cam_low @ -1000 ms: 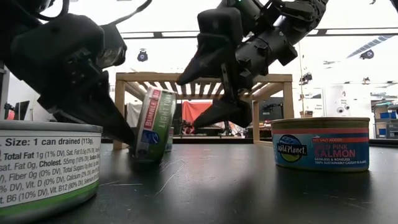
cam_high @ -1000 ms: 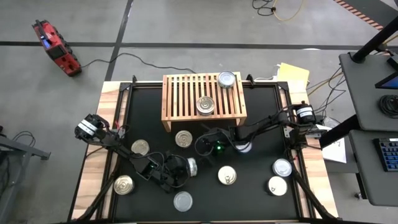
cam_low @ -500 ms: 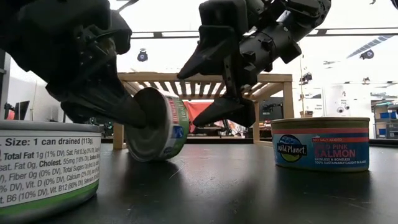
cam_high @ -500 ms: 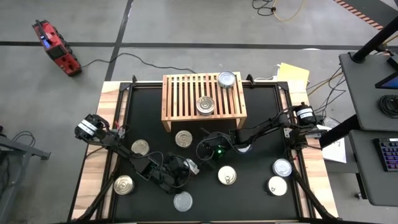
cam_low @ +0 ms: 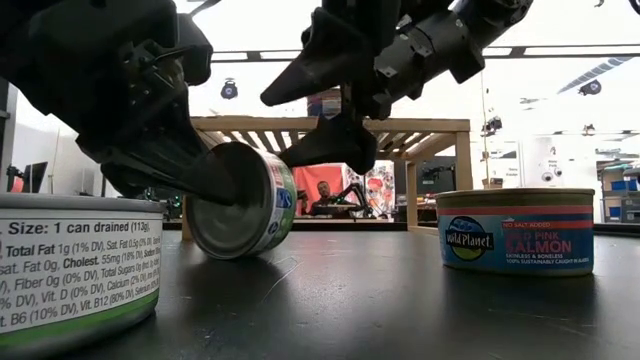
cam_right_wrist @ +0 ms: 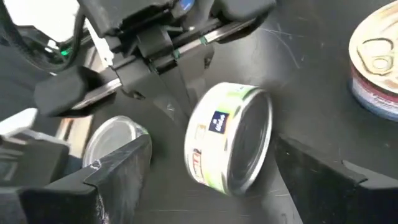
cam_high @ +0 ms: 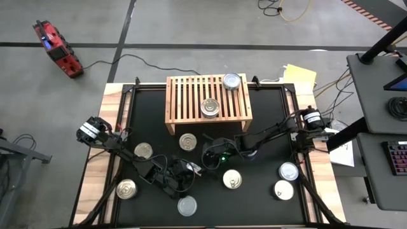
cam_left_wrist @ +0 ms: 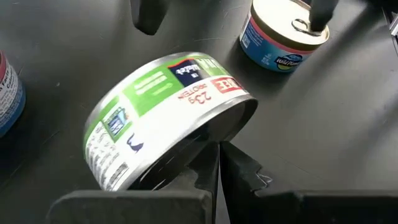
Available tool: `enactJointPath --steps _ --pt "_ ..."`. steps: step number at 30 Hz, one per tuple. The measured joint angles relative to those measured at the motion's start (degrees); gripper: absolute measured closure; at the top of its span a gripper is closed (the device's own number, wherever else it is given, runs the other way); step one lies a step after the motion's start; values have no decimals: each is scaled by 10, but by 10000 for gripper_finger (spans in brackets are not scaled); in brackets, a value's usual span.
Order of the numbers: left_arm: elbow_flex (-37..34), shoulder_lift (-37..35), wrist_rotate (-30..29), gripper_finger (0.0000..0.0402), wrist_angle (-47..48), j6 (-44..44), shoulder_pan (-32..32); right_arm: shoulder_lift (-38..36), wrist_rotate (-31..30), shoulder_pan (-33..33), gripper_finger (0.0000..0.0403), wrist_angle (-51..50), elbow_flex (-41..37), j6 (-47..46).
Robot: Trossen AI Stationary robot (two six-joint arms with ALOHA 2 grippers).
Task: Stack canned seafood by type on shelf
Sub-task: Stack the green white tuna can on top of the green white tuna can on the shelf
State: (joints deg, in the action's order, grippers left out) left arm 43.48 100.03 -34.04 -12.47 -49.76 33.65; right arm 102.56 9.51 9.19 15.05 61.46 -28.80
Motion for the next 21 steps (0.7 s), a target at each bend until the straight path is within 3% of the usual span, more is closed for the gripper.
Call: enactJointPath --steps 8,21 --pt "0 0 0 402 0 13 0 3 -25 1 71 -15 2 13" --pt "0 33 5 401 -59 12 -1 56 -1 8 79 -65 60 17"
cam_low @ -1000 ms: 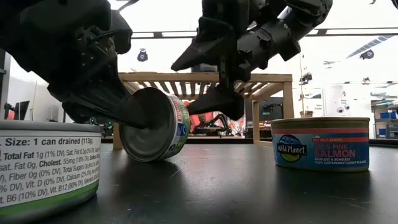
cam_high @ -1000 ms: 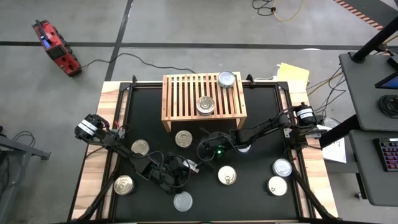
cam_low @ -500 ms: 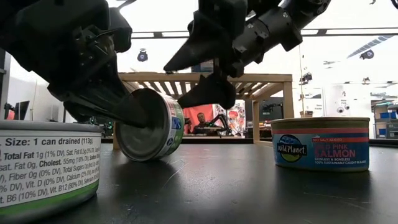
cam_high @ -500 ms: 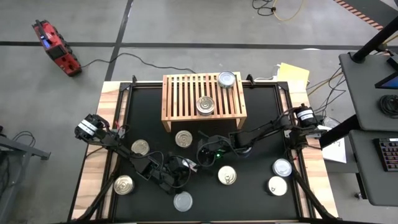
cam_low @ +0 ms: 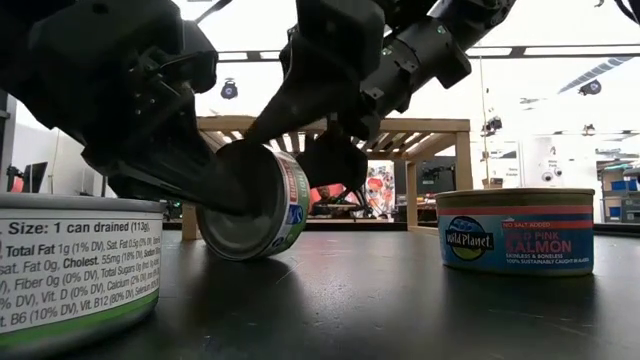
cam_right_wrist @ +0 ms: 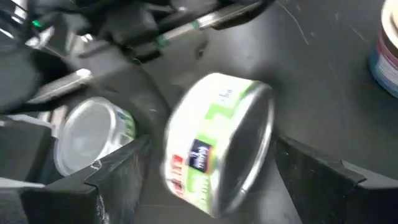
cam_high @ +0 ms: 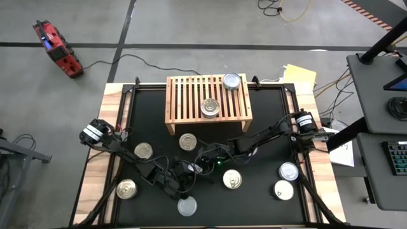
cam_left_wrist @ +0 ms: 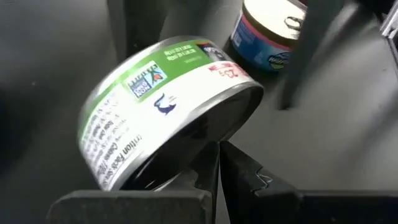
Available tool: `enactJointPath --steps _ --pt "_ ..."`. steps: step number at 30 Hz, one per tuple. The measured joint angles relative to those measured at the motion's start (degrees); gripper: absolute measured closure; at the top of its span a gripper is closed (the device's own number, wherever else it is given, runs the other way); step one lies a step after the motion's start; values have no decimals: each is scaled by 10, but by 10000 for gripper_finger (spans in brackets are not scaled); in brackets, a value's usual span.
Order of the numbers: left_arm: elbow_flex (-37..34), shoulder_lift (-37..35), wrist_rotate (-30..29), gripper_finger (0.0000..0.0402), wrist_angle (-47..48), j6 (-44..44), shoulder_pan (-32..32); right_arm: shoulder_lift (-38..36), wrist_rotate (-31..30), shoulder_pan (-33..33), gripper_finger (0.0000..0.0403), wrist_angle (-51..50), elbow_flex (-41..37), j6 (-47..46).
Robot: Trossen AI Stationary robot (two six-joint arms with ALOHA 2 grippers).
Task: Stack canned seafood by type on shelf
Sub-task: Stack the green white tuna can on top of the green white tuna can on the shelf
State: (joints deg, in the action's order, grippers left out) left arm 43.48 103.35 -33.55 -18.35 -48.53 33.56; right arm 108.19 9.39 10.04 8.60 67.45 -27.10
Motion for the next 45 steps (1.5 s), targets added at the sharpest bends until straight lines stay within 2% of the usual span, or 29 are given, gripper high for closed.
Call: enactJointPath --steps 4,15,18,23,24,29,37,45 --pt "0 9 1 401 -17 0 0 1 -20 0 90 -20 5 13" --pt "0 13 1 401 -26 2 0 24 -14 2 145 -24 12 12" --pt "0 13 5 401 -26 2 0 24 -6 2 179 -27 15 13" --pt "0 12 10 401 -25 -2 1 3 -2 2 271 -42 15 46" --pt "0 10 14 401 -25 -2 1 -4 -2 2 276 -49 15 53" --pt "0 -11 14 401 -8 7 4 -50 -2 1 275 -99 15 72" --pt "0 -61 16 401 33 75 4 -133 -4 -6 275 -183 15 52" --pt "0 -108 16 401 101 118 3 -232 -4 -39 275 -186 15 -31"
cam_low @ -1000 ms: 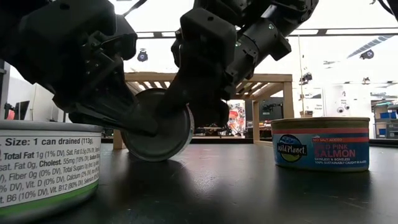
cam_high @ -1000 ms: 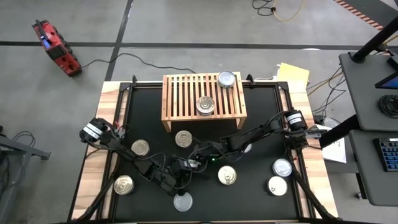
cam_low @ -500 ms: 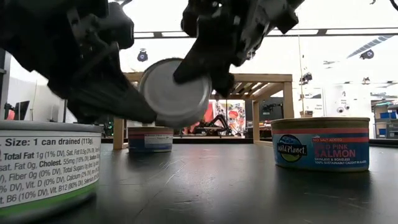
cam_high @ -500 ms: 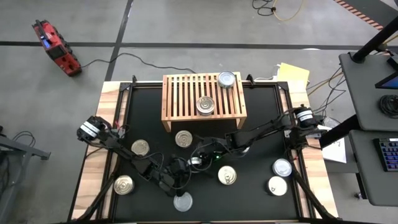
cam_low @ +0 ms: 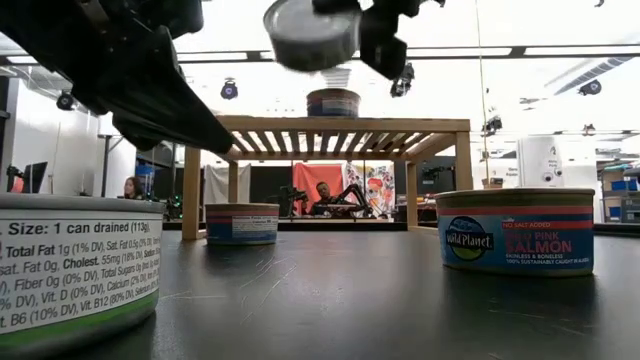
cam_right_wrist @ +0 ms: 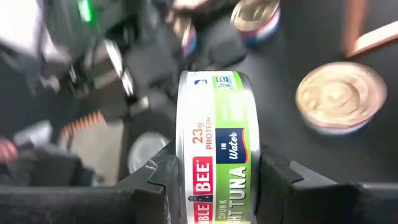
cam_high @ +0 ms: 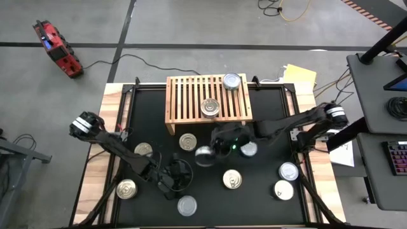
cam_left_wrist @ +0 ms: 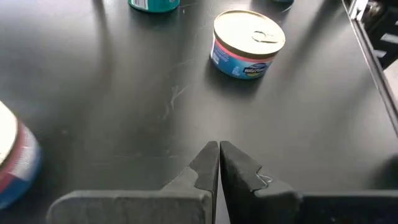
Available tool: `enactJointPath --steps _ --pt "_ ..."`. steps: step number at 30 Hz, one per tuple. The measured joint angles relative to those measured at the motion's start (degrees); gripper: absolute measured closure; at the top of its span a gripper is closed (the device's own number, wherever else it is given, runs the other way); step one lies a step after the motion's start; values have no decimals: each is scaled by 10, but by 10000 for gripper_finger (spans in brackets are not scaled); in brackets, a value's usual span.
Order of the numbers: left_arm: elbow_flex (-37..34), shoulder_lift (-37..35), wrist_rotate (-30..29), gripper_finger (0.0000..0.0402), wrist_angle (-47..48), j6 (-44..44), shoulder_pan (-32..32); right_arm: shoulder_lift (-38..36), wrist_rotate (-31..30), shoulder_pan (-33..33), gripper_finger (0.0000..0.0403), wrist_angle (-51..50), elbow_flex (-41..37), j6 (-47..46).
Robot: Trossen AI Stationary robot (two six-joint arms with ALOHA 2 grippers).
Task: Stack canned seafood by type on shelf
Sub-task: Stack the green white tuna can on top of the green white tuna can on the shelf
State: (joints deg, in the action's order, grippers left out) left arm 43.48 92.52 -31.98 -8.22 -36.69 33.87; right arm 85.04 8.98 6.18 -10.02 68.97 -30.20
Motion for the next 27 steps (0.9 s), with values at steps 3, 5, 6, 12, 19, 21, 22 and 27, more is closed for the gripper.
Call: enactJointPath --steps 3,5,6,12,19,21,22,27 --pt "0 -13 0 401 20 20 -1 -35 -1 -33 275 2 0 -41" --pt "0 -16 0 401 25 32 -1 -55 -1 -61 275 8 0 -65" --pt "0 -16 0 401 23 35 -1 -64 -1 -75 275 12 0 -75" --pt "0 -13 0 401 25 36 0 -96 24 -176 275 23 0 -142" --pt "0 -14 0 401 39 27 0 -103 148 -313 275 35 0 -193" --pt "0 -14 0 401 42 22 -1 -103 187 -356 275 37 0 -198" --pt "0 -14 0 401 44 17 -1 -103 206 -378 275 39 0 -199" --pt "0 -14 -18 401 66 -40 -2 -101 285 -485 275 44 0 -203"
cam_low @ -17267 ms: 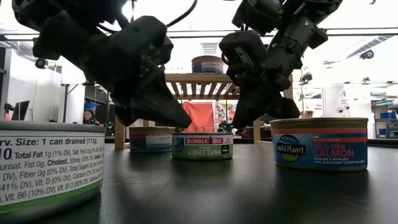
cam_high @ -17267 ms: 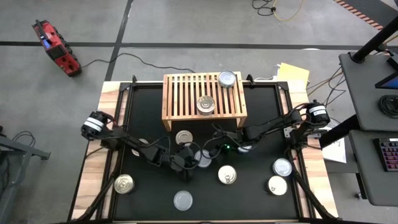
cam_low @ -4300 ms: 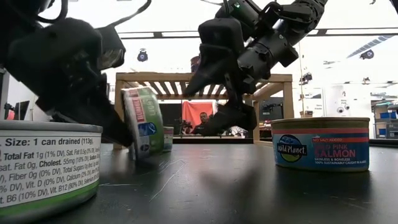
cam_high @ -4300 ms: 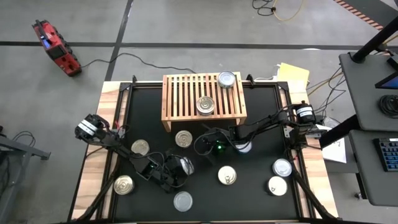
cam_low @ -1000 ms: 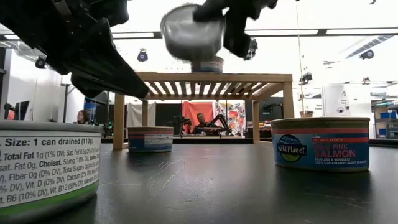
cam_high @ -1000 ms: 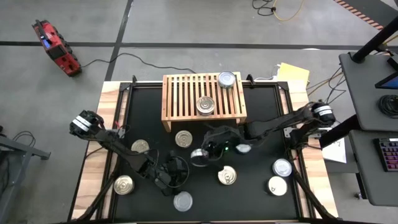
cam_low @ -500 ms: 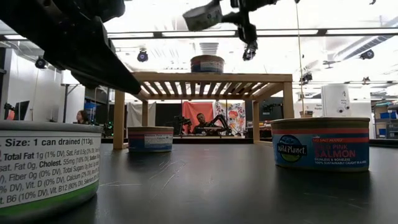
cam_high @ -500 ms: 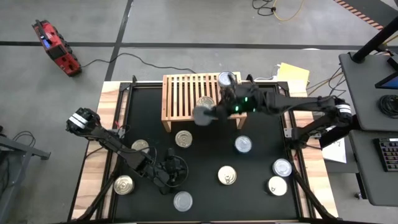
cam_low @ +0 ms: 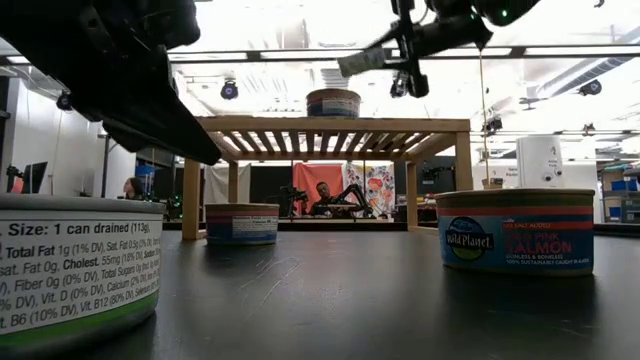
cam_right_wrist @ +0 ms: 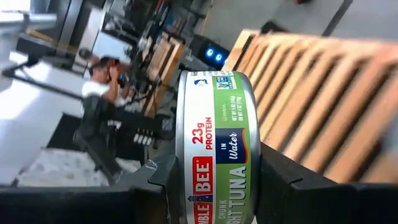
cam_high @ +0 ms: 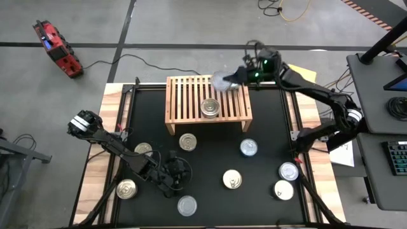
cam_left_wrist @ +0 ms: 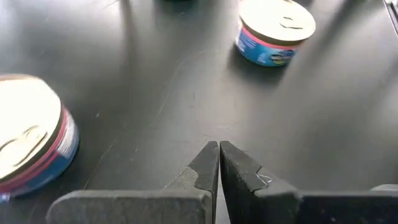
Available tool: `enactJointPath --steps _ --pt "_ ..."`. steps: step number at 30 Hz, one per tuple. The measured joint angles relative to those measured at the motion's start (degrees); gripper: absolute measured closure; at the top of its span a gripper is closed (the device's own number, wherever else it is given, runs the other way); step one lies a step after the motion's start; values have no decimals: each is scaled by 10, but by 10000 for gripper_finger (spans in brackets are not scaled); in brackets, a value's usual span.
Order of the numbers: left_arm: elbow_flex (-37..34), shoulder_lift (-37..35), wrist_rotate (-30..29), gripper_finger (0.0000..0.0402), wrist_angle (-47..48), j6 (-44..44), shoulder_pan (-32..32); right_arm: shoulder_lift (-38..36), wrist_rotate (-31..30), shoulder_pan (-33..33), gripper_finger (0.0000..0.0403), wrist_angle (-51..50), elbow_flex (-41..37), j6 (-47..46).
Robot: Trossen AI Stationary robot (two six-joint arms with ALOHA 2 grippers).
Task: Stack canned seafood by type on shelf
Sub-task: Stack the green white tuna can on top of the green white tuna can on the shelf
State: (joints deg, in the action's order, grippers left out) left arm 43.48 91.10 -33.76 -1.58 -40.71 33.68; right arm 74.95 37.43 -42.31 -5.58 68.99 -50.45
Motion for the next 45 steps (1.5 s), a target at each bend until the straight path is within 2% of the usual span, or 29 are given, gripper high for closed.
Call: enactJointPath --steps 5,10,15,27,41,45 --pt "0 0 -22 401 6 -38 0 21 33 -88 275 0 -7 -11" --pt "0 0 -33 401 5 -47 -3 49 67 -119 275 -1 -15 -17" --pt "0 0 -33 401 5 -64 -5 66 82 -121 275 -2 -18 -15" --pt "0 0 -33 401 6 -68 -17 67 59 -129 275 -24 -18 1" --pt "0 0 -33 401 6 -68 -19 67 59 -129 275 -47 -20 9" --pt "0 0 -33 401 6 -68 -19 67 60 -129 249 -46 -20 9"
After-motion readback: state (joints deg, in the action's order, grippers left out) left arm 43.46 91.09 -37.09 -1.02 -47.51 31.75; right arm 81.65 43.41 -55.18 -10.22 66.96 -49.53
